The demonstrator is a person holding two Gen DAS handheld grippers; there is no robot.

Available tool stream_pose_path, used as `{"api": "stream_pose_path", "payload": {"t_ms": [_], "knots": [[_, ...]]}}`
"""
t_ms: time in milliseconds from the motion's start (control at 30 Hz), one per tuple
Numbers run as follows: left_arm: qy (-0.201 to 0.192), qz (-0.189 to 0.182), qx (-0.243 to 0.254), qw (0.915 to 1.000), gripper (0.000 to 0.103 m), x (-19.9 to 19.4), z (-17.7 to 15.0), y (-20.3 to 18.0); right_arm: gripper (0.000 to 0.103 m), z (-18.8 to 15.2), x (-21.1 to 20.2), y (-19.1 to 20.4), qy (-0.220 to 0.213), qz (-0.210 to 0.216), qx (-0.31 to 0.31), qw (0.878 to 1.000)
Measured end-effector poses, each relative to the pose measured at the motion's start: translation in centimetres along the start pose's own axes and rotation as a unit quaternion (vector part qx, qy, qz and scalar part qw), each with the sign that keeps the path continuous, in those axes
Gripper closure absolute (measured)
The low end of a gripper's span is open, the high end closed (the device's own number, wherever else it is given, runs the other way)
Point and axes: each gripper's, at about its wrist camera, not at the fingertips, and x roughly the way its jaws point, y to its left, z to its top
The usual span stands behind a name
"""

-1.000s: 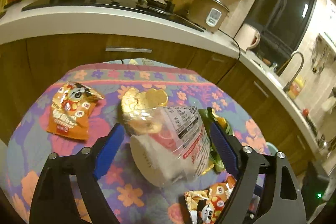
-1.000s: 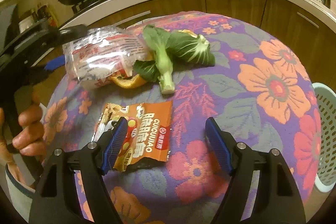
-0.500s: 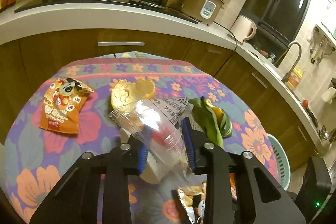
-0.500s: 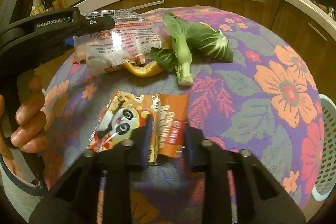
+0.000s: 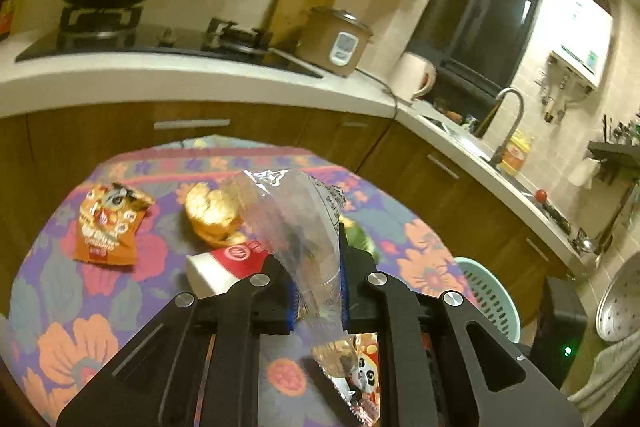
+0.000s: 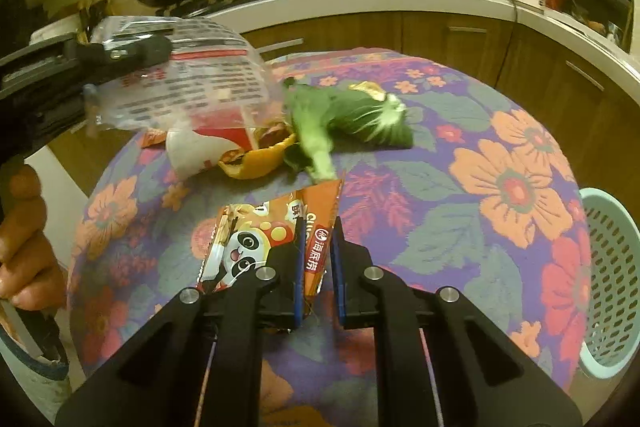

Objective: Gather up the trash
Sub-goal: 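Grasp the clear plastic bag with the left tool while the right tool grasps the orange snack wrapper, then carry bag and wrapper over the blue basket and open both tools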

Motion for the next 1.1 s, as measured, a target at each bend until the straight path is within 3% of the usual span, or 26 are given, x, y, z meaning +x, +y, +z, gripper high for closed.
{"api": "stream_pose_path", "payload": {"t_ms": [233,400,567,733,1100], "knots": [[-0.027,-0.055,0.027,0.9978,0.091,-1.6,0.5,-3.4,0.094,0.4,-3.0,-3.0,-0.037,-0.015,0.027,0.999],[-0.019,-0.070,0.053,0.9960,0.091,-0.5,0.5,-6.1,0.094,0.4,-4.8,-5.9,-0.061,-0.051,0.046,0.996],[0.005,-0.092,0.071,0.9932,0.091,2.3,-0.2,-9.4,0.094,-0.3,-6.4,-9.8,-0.074,-0.071,0.081,0.991],[0.038,-0.122,0.092,0.9875,0.091,5.8,-1.5,-13.3,0.094,-1.7,-8.7,-14.7,-0.089,-0.122,0.107,0.983],[0.121,-0.179,0.158,0.9636,0.091,14.4,-6.3,-24.4,0.094,-6.2,-11.0,-26.4,-0.073,-0.202,0.210,0.954]]}}
